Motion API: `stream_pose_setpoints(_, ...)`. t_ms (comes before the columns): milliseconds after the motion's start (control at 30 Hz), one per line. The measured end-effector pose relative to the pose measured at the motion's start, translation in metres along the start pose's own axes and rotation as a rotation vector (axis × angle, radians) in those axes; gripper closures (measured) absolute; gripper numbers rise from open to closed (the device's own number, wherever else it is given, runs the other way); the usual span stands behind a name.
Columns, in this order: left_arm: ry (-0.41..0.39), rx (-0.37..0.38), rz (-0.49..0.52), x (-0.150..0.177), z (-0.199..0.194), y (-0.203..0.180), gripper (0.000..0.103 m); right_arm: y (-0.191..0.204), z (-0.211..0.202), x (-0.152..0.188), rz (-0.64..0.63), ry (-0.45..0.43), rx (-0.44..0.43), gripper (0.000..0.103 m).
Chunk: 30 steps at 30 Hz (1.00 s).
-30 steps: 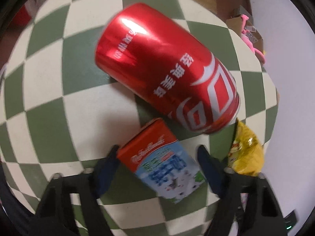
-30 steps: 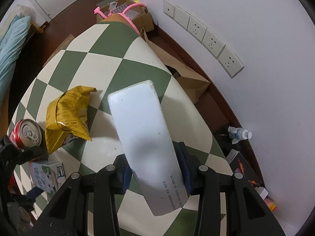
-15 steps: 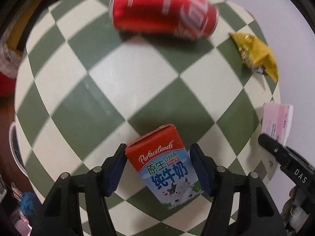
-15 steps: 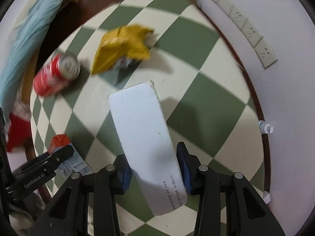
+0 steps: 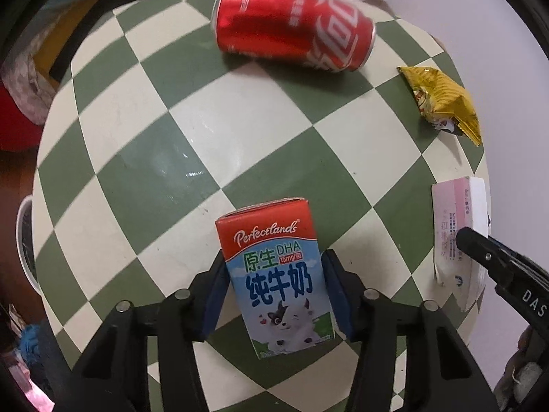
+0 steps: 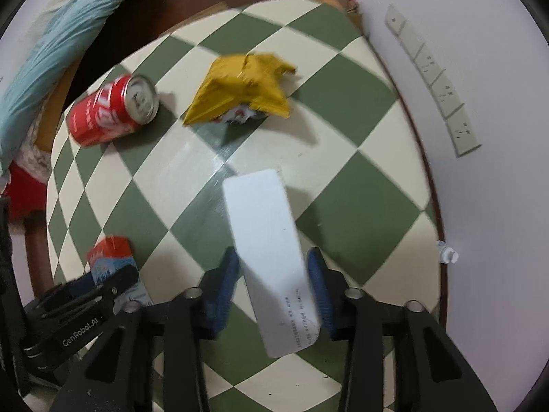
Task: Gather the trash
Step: 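Carry the milk carton and white box over the trash bin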
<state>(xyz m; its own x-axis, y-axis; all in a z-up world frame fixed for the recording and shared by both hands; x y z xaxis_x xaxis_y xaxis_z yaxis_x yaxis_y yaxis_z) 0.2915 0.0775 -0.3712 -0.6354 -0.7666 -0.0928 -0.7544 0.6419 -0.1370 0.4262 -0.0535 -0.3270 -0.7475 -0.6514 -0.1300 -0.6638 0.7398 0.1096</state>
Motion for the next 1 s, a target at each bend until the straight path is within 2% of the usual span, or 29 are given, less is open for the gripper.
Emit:
stream_pose_setpoints(200, -0.097, -0.019, 0.064, 0.005, -0.028, -0.003, 0.055, 0.018, -0.014, 0.002, -0.006, -0.061, 0.014, 0.063)
stream_pose_setpoints(367, -0.227, -0.025, 0.103, 0.014, -0.079, 0.013, 0.055, 0.037, -0.046, 0.000, -0.011, -0.147, -0.005, 0.063)
stream_pose_setpoints(467, -0.288, -0.006, 0.086, 0.000, -0.117, 0.052, 0.055, 0.058, -0.067, 0.000, -0.015, -0.199, -0.039, 0.063)
stream_pose_setpoints(533, -0.318, 0.002, 0.069, -0.030, -0.129, 0.064, 0.055, 0.075, -0.078, 0.000, -0.030, -0.229, -0.059, 0.063)
stream_pose_setpoints(767, -0.455, 0.027, -0.020, -0.039, -0.207, 0.162, 0.055, 0.175, -0.114, 0.003, -0.125, -0.310, -0.165, 0.063)
stream_pose_setpoints(933, -0.507, 0.017, -0.106, -0.035, -0.245, 0.255, 0.055, 0.276, -0.120, 0.006, -0.221, -0.318, -0.272, 0.063)
stream_pose_setpoints(1000, -0.511, -0.004, -0.143, -0.032, -0.252, 0.297, 0.055, 0.331, -0.115, 0.010, -0.274, -0.303, -0.328, 0.063)
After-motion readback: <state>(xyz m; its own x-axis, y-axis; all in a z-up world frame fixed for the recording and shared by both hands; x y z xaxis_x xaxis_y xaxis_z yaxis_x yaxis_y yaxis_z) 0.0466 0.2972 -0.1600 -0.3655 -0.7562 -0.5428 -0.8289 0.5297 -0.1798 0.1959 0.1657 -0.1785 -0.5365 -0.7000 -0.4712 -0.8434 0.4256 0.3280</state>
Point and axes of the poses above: each gripper's, at about its wrist camera, not at the fingertips, and z roughly the way its jaws point, y to its left, x to its underside, the point moved 3 cm from there along z, roughly the way its jaws point, and after that the axes turned 8 degrees about -z, right-handed, at the moved point
